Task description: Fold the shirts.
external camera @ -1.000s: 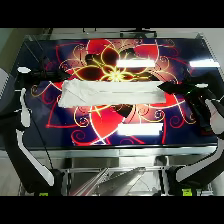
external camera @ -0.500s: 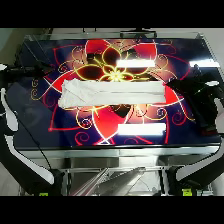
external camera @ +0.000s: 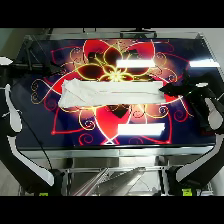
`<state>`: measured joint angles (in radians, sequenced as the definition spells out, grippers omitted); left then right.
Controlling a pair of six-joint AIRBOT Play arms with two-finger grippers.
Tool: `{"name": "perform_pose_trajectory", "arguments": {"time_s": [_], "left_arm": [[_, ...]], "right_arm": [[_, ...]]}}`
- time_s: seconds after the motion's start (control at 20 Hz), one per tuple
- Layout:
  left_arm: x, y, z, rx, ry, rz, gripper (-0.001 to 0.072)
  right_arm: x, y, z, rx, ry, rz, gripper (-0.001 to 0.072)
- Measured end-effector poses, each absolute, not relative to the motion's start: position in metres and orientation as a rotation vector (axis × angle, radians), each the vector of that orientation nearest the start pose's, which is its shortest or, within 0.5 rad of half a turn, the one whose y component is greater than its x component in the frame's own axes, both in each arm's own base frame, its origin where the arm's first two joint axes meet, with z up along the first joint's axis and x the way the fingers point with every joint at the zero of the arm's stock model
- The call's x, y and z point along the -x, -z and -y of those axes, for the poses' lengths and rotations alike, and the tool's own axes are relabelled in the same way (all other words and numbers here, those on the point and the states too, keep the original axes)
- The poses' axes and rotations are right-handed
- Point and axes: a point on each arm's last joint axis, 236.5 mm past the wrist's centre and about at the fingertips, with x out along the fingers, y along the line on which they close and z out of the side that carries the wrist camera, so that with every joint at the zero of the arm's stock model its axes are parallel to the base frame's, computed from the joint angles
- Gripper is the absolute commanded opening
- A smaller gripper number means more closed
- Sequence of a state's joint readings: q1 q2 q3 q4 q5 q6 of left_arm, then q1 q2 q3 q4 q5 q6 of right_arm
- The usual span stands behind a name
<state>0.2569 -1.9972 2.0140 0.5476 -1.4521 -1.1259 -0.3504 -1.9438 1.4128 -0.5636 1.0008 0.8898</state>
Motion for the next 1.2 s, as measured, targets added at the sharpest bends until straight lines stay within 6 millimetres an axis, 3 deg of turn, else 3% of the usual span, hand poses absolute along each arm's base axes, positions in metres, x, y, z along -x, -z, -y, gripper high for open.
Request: {"name": "perform_pose_trajectory", "arguments": {"time_s": [0.05,0.15,0.2,0.25,0.45,0.7,0.85,1.05,1.2], "left_arm": [[-0.548,-0.069,0.072,0.577,0.778,-0.998,0.0288],[-0.543,-0.068,0.094,0.559,0.816,-1.017,0.0286],[-0.54,-0.068,0.108,0.547,0.841,-1.029,0.0181],[-0.537,-0.066,0.121,0.537,0.866,-1.044,0.001],[-0.521,-0.04,0.191,0.493,0.947,-1.138,0.0007],[-0.503,0.04,0.287,0.483,0.907,-1.304,0.0007],[-0.496,0.066,0.342,0.537,0.898,-1.313,0.0007],[-0.5,0.083,0.391,0.614,0.859,-1.275,0.0007],[-0.505,0.085,0.404,0.665,0.836,-1.262,0.0008]], "right_arm": [[-0.52,0.108,0.009,-0.691,-0.374,-1.048,0.002],[-0.521,0.107,0.005,-0.708,-0.384,-1.048,0.0019],[-0.522,0.104,0.002,-0.724,-0.393,-1.043,0.0018],[-0.523,0.1,-0.001,-0.737,-0.407,-1.037,0.0018],[-0.535,0.051,-0.009,-0.764,-0.465,-0.972,0.0018],[-0.537,-0.05,-0.024,-0.73,-0.568,-0.866,0.0018],[-0.525,-0.107,-0.044,-0.713,-0.656,-0.811,0.0018],[-0.505,-0.162,-0.08,-0.693,-0.773,-0.761,0.0018],[-0.493,-0.183,-0.111,-0.689,-0.85,-0.753,0.0019]]}}
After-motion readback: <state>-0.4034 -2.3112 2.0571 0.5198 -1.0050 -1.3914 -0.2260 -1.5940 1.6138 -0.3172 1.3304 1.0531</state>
